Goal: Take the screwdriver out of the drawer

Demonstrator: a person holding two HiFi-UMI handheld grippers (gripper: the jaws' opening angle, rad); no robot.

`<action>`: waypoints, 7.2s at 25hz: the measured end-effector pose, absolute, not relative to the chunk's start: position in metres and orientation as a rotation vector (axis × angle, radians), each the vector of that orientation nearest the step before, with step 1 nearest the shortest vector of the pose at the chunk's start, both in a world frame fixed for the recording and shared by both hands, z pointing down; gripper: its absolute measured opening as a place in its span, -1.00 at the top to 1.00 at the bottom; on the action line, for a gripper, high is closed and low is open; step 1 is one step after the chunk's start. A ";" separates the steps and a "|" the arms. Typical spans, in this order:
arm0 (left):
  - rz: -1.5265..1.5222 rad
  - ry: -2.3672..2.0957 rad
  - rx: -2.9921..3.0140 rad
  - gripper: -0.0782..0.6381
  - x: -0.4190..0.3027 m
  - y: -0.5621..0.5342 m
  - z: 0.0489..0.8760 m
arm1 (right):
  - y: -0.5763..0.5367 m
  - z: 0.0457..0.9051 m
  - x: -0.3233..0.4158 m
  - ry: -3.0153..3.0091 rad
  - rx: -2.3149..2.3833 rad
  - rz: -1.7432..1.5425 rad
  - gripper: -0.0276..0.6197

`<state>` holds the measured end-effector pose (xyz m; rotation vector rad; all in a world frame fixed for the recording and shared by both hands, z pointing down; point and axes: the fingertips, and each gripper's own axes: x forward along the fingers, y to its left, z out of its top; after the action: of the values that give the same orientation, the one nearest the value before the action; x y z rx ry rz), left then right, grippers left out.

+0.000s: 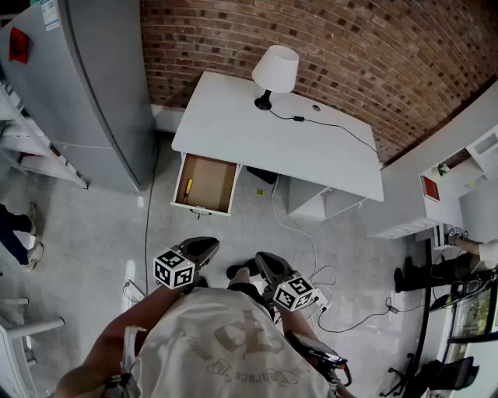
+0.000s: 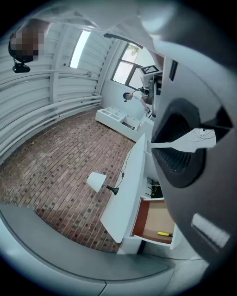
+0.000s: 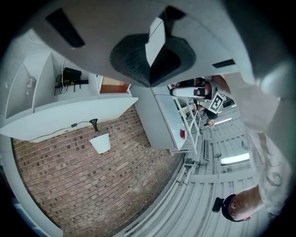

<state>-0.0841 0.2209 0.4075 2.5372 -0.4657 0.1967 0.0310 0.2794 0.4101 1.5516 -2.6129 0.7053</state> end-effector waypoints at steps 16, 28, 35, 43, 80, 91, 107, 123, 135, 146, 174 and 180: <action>0.225 -0.506 2.526 0.68 -0.116 0.241 0.412 | 0.300 0.421 0.008 -2.586 1.527 0.747 0.90; 0.176 -0.606 2.492 0.68 -0.152 0.238 0.413 | 0.281 0.415 -0.021 -2.588 1.466 0.709 0.90; 0.164 -0.625 2.475 0.68 -0.153 0.238 0.415 | 0.289 0.420 -0.013 -2.536 1.487 0.741 0.90; 0.172 -0.622 2.474 0.68 -0.144 0.234 0.415 | 0.284 0.415 0.001 -2.520 1.532 0.736 0.90; 0.370 -0.854 2.390 0.68 -0.073 0.083 0.423 | 0.094 0.444 0.075 -2.645 1.289 0.880 0.90; 0.405 -0.973 2.317 0.68 -0.053 0.037 0.428 | 0.033 0.457 0.097 -2.688 1.127 0.925 0.90; 0.369 -1.208 2.159 0.68 -0.093 0.012 0.433 | 0.006 0.471 0.096 -2.683 0.958 0.969 0.90; 0.514 -1.010 2.193 0.70 -0.097 -0.007 0.481 | 0.016 0.490 0.071 -2.564 1.092 1.031 0.90; 0.593 -0.925 2.251 0.63 -0.130 -0.039 0.511 | 0.009 0.485 0.042 -2.478 1.265 0.996 0.90; 0.712 -0.856 2.236 0.40 -0.146 -0.062 0.555 | 0.010 0.495 0.022 -2.372 1.403 1.029 0.90; 0.889 -0.863 2.072 0.39 -0.099 -0.082 0.643 | 0.002 0.555 0.065 -2.362 1.414 1.161 0.90; 0.943 -0.882 2.046 0.39 -0.098 -0.090 0.664 | -0.005 0.566 0.066 -2.370 1.404 1.187 0.90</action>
<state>-0.0980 -0.0898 0.6645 2.0459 -0.8818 0.9432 0.0659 -0.0052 0.5665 1.4044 -2.3699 1.1870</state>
